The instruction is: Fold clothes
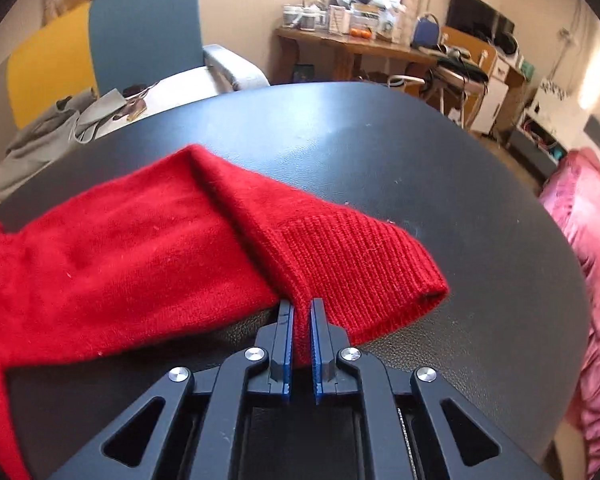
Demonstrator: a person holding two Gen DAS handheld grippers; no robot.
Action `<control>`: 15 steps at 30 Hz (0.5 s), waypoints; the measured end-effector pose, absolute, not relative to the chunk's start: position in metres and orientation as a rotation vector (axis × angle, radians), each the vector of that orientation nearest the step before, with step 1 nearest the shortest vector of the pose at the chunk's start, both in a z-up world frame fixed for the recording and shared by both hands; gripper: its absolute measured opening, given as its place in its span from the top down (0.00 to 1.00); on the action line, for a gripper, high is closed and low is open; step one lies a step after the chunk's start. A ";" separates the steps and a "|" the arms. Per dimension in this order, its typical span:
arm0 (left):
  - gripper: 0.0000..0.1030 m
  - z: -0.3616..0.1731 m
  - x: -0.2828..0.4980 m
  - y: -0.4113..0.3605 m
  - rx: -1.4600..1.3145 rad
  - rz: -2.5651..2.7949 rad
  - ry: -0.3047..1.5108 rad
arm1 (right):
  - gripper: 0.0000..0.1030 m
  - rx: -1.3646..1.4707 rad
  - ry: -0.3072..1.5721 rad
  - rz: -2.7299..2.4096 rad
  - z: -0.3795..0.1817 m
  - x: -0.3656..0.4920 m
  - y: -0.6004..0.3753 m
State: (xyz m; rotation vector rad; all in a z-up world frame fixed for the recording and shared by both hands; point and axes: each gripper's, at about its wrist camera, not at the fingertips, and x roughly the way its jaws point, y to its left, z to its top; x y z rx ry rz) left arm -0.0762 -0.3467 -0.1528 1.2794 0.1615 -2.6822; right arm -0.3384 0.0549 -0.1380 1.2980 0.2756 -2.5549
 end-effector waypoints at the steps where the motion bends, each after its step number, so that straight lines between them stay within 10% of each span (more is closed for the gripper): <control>1: 0.21 -0.153 -0.076 -0.347 1.279 -2.682 0.161 | 0.93 1.318 0.232 -2.546 -0.135 -0.340 0.056; 15: 0.19 -0.154 -0.080 -0.349 1.276 -2.682 0.154 | 0.93 1.213 -0.690 -1.953 -0.090 -0.288 0.005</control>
